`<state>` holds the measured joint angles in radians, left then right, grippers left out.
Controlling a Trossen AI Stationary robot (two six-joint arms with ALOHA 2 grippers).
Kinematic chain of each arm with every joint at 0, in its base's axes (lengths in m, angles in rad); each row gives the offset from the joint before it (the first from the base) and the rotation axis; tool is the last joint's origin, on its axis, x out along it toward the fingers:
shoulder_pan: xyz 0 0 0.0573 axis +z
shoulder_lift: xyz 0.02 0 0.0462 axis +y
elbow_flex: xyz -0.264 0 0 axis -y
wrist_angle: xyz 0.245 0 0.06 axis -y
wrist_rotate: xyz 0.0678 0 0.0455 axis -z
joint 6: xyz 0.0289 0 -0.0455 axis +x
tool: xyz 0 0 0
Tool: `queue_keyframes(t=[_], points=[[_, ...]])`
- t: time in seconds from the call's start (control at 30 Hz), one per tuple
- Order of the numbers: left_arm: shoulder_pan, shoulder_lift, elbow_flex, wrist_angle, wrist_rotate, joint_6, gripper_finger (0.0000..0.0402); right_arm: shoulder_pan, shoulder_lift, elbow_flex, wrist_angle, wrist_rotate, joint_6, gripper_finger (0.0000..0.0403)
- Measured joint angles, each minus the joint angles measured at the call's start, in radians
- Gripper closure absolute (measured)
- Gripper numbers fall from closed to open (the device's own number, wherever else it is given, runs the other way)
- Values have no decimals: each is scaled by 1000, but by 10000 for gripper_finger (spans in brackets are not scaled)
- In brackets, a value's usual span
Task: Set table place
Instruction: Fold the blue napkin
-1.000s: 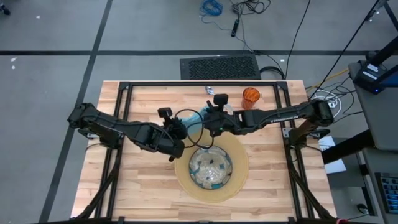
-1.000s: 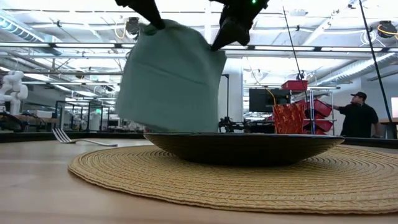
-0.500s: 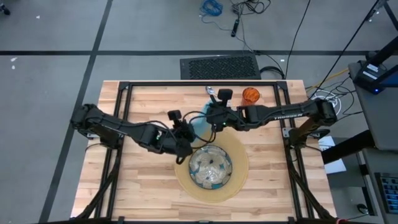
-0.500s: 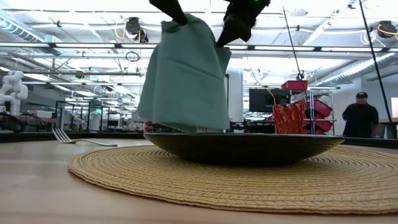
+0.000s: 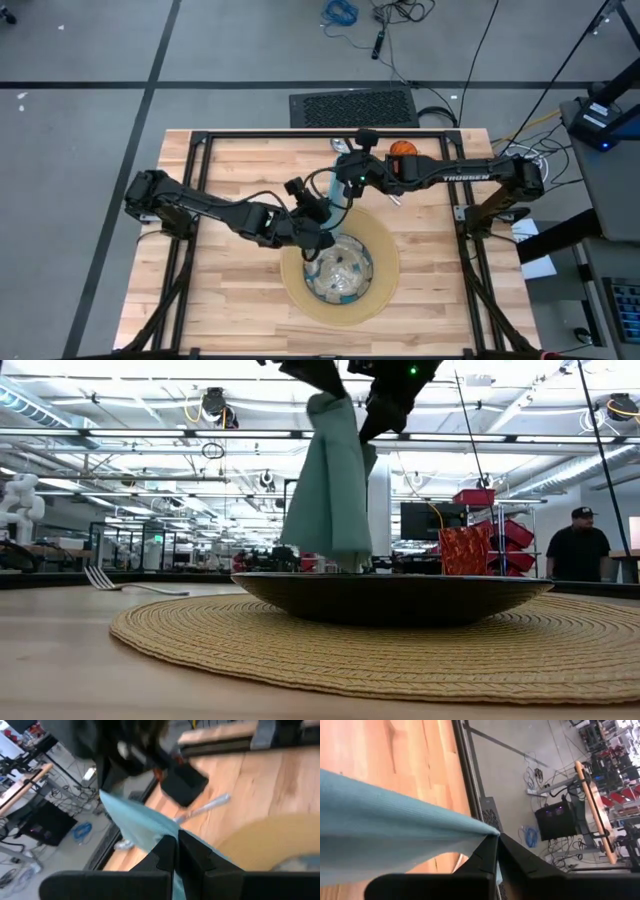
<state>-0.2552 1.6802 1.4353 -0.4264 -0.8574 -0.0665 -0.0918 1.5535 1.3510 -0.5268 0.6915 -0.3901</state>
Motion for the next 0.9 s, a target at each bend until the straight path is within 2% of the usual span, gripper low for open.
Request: queue_keyframes(t=[0.17, 0.4, 0.5, 0.9], points=[[34, 0, 0, 89, 13, 20, 401, -42, -3, 0, 11, -63, -24, 403], [86, 55, -3, 198, 84, 21, 401, -86, -3, 0, 18, -71, -40, 403], [108, 85, -3, 241, 100, 23, 401, -115, -3, 0, -2, -106, -41, 403], [157, 111, -3, 286, 122, 20, 401, -173, -2, -1, 9, -205, -83, 403]])
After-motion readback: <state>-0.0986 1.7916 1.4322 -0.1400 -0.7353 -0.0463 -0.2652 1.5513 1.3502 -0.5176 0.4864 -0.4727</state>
